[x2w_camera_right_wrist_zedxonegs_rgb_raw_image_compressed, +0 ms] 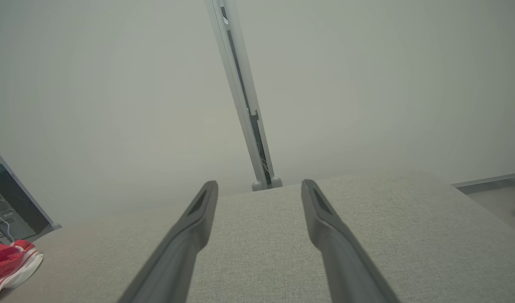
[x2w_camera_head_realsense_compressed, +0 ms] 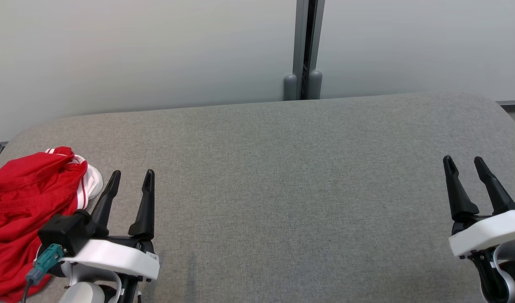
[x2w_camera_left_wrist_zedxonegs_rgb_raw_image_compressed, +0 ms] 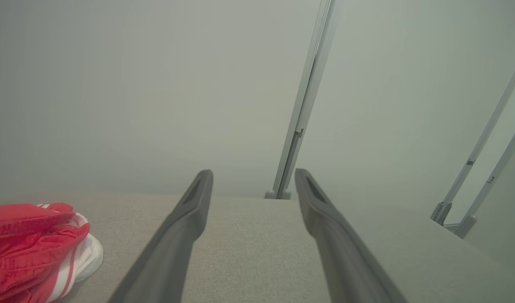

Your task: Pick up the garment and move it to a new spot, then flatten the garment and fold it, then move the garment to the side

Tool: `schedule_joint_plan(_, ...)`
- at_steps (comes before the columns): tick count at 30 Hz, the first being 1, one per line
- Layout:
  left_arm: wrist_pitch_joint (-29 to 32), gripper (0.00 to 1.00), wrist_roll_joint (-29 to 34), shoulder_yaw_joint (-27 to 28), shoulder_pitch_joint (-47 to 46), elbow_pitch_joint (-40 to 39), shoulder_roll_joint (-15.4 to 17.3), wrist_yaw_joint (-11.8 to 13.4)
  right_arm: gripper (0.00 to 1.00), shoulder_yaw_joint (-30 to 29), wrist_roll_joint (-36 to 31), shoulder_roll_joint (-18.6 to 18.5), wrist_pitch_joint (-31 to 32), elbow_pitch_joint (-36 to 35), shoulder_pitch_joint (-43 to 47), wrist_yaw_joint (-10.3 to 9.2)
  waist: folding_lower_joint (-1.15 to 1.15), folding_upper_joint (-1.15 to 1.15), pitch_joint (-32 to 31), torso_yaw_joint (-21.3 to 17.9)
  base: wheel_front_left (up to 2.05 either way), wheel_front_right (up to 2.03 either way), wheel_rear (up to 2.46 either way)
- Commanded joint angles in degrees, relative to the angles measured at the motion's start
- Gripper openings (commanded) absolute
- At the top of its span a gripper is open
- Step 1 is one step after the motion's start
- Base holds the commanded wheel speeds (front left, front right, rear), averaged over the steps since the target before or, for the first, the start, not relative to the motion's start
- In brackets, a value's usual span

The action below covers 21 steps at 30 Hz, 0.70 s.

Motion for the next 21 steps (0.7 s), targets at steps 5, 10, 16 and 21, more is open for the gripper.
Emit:
schedule_joint_plan(5,0.6,1.0,3.4,0.1,-0.1,0.1,0.9,1.1,1.0,0.9,-3.0,-0.5,-1.5,-0.5,0.5,0.1,0.0,0.0,-0.2,0.1,0.0,0.0,0.0)
schedule_joint_plan(10,1.0,1.0,4.9,0.2,-0.2,0.5,1.3,1.4,1.0,1.5,-4.3,-0.3,-2.0,-0.6,0.9,0.1,0.0,0.0,-0.4,0.2,0.0,0.0,0.0)
schedule_joint_plan(16,1.7,1.0,7.0,0.0,-0.2,1.2,1.8,1.8,1.0,1.9,-6.1,0.2,-2.8,-0.6,1.7,0.1,0.0,0.0,-0.6,0.2,0.0,0.0,0.0)
schedule_joint_plan(21,2.1,1.0,8.8,-0.1,-0.2,1.9,2.1,2.3,1.0,2.1,-7.5,0.5,-3.2,-0.3,2.1,0.1,0.0,0.0,-0.7,0.2,0.0,0.0,0.0)
